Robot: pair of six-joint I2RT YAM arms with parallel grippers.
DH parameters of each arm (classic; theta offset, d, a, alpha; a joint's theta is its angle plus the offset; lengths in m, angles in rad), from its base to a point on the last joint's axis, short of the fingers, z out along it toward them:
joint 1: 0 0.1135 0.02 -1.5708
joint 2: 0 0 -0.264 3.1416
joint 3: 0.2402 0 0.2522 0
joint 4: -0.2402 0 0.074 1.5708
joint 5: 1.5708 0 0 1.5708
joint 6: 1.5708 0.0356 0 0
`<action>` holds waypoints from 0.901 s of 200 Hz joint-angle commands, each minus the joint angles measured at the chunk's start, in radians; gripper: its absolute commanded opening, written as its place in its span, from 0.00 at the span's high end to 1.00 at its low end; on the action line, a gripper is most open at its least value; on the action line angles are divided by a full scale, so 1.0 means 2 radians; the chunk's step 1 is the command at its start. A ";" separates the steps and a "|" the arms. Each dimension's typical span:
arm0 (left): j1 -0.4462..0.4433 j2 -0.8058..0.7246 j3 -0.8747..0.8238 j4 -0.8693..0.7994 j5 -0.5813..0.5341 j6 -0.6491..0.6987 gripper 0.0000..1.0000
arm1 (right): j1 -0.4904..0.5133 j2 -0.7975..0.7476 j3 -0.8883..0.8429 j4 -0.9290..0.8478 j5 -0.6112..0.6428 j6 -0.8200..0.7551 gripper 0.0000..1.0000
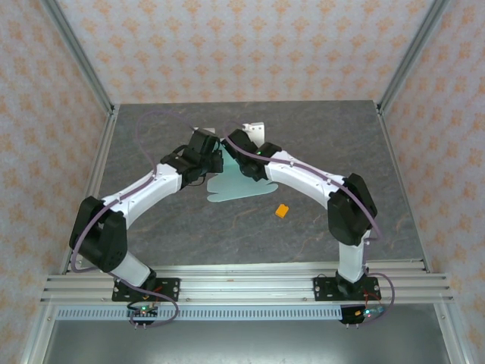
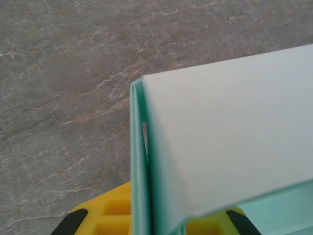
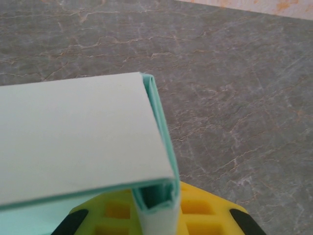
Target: Fold the paper box
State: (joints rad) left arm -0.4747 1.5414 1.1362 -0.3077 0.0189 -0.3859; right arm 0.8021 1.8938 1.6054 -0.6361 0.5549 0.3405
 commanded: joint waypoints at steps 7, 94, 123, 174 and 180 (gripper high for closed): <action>-0.010 -0.037 -0.030 0.024 0.031 -0.037 1.00 | -0.018 0.027 0.027 -0.007 0.124 0.008 0.89; -0.010 -0.034 -0.044 0.050 0.038 -0.054 1.00 | -0.031 0.014 -0.005 0.054 0.068 -0.015 0.86; -0.010 -0.031 -0.040 0.039 0.017 -0.043 0.99 | -0.035 -0.008 -0.029 0.077 0.001 -0.037 0.80; -0.009 -0.014 -0.029 0.021 -0.020 -0.024 0.99 | -0.041 -0.050 -0.067 0.087 -0.094 -0.051 0.65; -0.009 -0.011 -0.028 0.020 -0.022 -0.023 0.99 | -0.042 -0.054 -0.071 0.087 -0.102 -0.053 0.63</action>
State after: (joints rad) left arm -0.4789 1.5269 1.0565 -0.2218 0.0063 -0.4694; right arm 0.7506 1.8374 1.4975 -0.4801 0.4126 0.2493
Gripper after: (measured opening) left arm 0.101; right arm 0.343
